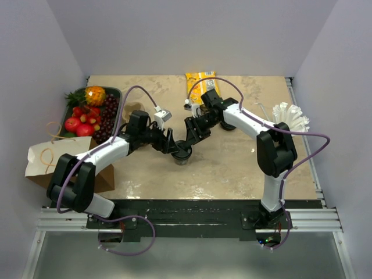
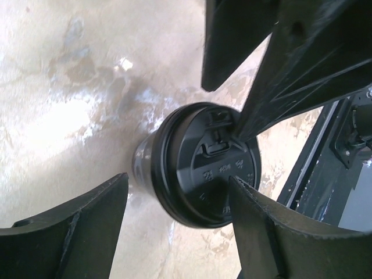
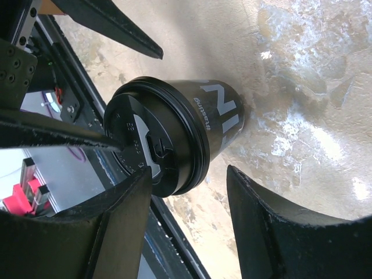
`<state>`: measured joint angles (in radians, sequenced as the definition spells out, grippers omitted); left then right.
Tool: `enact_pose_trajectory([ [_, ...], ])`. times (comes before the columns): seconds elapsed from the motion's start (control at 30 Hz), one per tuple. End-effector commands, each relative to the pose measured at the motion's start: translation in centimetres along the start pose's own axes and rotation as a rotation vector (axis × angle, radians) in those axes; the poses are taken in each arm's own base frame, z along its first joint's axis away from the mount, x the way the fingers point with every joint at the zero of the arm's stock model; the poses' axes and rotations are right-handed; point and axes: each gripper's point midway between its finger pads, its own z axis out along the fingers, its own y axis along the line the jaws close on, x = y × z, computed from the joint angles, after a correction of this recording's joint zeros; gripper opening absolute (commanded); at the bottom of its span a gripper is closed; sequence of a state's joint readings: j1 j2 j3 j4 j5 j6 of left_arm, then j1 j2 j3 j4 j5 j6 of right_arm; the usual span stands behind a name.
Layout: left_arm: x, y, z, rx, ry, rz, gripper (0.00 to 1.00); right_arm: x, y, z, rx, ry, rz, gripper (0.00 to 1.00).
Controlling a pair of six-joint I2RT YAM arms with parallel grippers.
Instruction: Pack the takeout coffee
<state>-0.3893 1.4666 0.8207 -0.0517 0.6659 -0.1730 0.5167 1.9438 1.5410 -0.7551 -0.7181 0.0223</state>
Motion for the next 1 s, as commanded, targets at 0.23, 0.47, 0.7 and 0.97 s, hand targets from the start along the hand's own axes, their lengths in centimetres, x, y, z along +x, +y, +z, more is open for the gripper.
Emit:
enact_pose_trajectory([
  [0.23,0.9,1.1,-1.2,-0.040,0.021,-0.040,0.73,-0.3,-0.1,0.9,0.023,0.023,-0.018,0.58],
  [0.47,1.1,0.8,-0.9,0.006,0.008,-0.084,0.70,0.0,-0.2,1.5,0.014,0.038,-0.003,0.55],
  [0.7,-0.4,0.5,-0.2,0.075,-0.027,-0.126,0.69,0.2,0.0,2.3,-0.035,0.054,0.035,0.49],
  [0.97,-0.5,1.6,0.2,0.106,-0.033,-0.240,0.67,-0.1,0.4,2.4,-0.116,0.058,0.063,0.40],
])
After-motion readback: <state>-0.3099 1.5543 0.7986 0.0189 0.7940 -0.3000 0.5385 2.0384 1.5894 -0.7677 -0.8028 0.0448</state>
